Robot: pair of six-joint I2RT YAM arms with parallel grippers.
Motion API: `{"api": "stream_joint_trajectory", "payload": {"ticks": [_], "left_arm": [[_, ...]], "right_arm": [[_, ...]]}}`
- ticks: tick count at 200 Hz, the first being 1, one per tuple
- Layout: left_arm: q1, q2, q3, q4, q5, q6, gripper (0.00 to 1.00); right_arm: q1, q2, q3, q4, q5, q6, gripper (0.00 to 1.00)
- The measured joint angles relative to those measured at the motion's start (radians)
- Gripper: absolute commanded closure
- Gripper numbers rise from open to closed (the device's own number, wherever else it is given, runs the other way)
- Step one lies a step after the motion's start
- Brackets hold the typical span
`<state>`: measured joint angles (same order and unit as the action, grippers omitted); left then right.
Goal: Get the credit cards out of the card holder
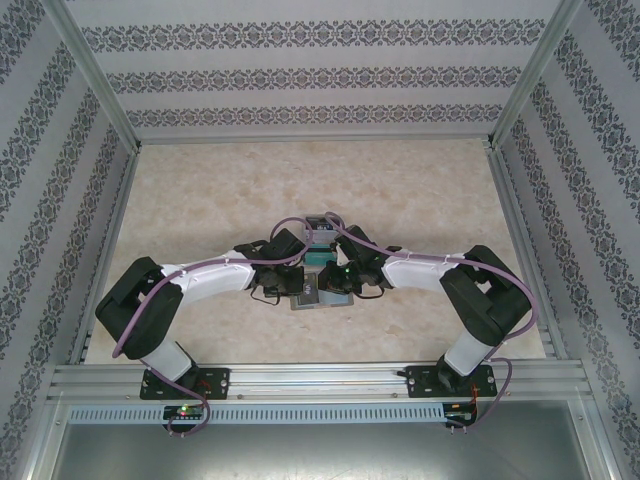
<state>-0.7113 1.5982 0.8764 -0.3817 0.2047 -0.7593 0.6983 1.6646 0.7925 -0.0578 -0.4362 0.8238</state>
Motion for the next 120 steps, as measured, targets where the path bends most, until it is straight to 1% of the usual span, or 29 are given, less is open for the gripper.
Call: {"api": "stream_joint_trajectory", "payload": {"ticks": [15,120], "left_arm": [[0.000,0.000,-0.005,0.000,0.000,0.000,0.97],[0.000,0.011,-0.031,0.008,0.003,-0.001,1.00]], "right_arm": [[0.000,0.003,0.006,0.000,0.000,0.000,0.84],[0.011,0.034,0.018,0.008,-0.013,0.000,0.83]]}}
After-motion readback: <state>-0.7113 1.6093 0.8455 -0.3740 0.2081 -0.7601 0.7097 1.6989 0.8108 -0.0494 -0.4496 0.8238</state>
